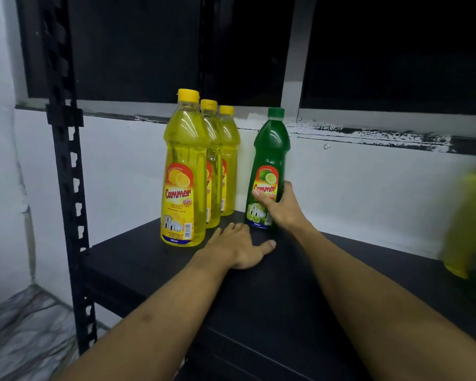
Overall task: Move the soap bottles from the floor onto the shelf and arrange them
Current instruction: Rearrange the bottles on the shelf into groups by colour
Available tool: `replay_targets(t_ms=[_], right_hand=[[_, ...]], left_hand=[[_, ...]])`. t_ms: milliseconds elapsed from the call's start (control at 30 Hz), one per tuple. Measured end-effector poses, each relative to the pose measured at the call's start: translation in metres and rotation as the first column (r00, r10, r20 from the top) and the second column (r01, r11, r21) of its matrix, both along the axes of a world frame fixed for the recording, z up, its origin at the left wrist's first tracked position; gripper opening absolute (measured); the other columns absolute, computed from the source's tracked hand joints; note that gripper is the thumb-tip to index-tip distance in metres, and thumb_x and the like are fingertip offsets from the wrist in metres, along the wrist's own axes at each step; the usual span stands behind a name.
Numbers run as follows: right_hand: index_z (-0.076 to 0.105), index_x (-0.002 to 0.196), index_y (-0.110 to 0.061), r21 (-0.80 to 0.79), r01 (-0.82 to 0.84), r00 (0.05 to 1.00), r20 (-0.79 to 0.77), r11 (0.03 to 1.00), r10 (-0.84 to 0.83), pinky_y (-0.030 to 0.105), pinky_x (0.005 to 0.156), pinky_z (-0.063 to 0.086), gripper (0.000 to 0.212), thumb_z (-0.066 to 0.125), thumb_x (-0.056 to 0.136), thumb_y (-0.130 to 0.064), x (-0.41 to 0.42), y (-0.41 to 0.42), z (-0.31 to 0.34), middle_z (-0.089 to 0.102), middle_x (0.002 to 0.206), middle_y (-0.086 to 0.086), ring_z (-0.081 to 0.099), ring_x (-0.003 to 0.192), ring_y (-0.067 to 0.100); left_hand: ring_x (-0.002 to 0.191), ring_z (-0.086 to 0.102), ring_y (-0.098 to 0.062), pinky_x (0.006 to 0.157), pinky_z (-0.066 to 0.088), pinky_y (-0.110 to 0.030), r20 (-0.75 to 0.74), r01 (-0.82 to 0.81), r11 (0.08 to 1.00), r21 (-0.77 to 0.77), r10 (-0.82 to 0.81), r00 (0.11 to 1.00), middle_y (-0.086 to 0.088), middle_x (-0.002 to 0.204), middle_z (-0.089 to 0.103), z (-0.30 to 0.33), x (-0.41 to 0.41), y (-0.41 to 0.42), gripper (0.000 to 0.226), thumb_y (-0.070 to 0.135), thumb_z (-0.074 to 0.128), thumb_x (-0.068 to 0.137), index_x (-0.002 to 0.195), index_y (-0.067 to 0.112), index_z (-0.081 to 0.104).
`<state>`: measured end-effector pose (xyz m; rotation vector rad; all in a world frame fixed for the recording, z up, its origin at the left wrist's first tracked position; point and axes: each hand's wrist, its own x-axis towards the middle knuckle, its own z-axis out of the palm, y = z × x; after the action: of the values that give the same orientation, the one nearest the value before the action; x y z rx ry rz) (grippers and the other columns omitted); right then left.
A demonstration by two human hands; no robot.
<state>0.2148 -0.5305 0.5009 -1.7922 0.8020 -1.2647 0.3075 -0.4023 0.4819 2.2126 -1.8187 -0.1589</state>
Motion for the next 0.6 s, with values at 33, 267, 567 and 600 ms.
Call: replay_targets(t_ms=[33,267,567,600], right_hand=[[0.038,0.128,-0.017,-0.014,0.007,1.000,-0.005,1.000,-0.007,0.035,0.090,0.056,0.057,0.077,0.089,-0.033,0.001,-0.001,-0.003,0.061,0.112,-0.003,0.064,0.107,0.017],[0.034,0.123,-0.017,-0.010,0.050,0.999,0.015,0.999,-0.050,0.046,0.098,0.056,0.058,0.076,0.089,-0.039,0.003,-0.002,-0.006,0.059,0.112,-0.001,0.065,0.109,0.021],[0.036,0.129,-0.016,-0.041,0.142,0.990,0.004,0.989,-0.141,0.051,0.101,0.053,0.058,0.070,0.092,-0.044,-0.004,-0.001,-0.012,0.046,0.131,0.011,0.058,0.119,0.026],[0.036,0.129,-0.015,-0.052,0.153,0.988,0.000,0.987,-0.153,0.051,0.103,0.052,0.057,0.069,0.092,-0.044,-0.004,-0.001,-0.012,0.045,0.131,0.011,0.056,0.120,0.026]], left_hand=[[0.154,0.015,-0.023,0.125,0.012,-0.044,-0.002,0.000,1.000,0.003,0.000,1.000,-0.008,0.166,0.020,0.000,0.001,0.000,0.092,0.075,0.031,0.094,0.159,0.010,0.020],[0.153,0.019,-0.024,0.125,0.014,-0.044,0.011,0.006,1.000,0.003,-0.006,1.000,-0.008,0.165,0.025,0.000,0.001,0.001,0.086,0.071,0.028,0.097,0.158,0.011,0.024],[0.144,0.035,-0.028,0.119,0.025,-0.046,-0.006,0.006,1.000,0.000,-0.006,1.000,-0.012,0.153,0.042,0.001,0.001,0.005,0.082,0.069,0.016,0.099,0.148,0.008,0.040],[0.143,0.035,-0.029,0.119,0.025,-0.046,-0.009,0.006,1.000,-0.003,-0.006,1.000,-0.013,0.152,0.043,0.001,0.001,0.005,0.082,0.069,0.015,0.099,0.147,0.008,0.041]])
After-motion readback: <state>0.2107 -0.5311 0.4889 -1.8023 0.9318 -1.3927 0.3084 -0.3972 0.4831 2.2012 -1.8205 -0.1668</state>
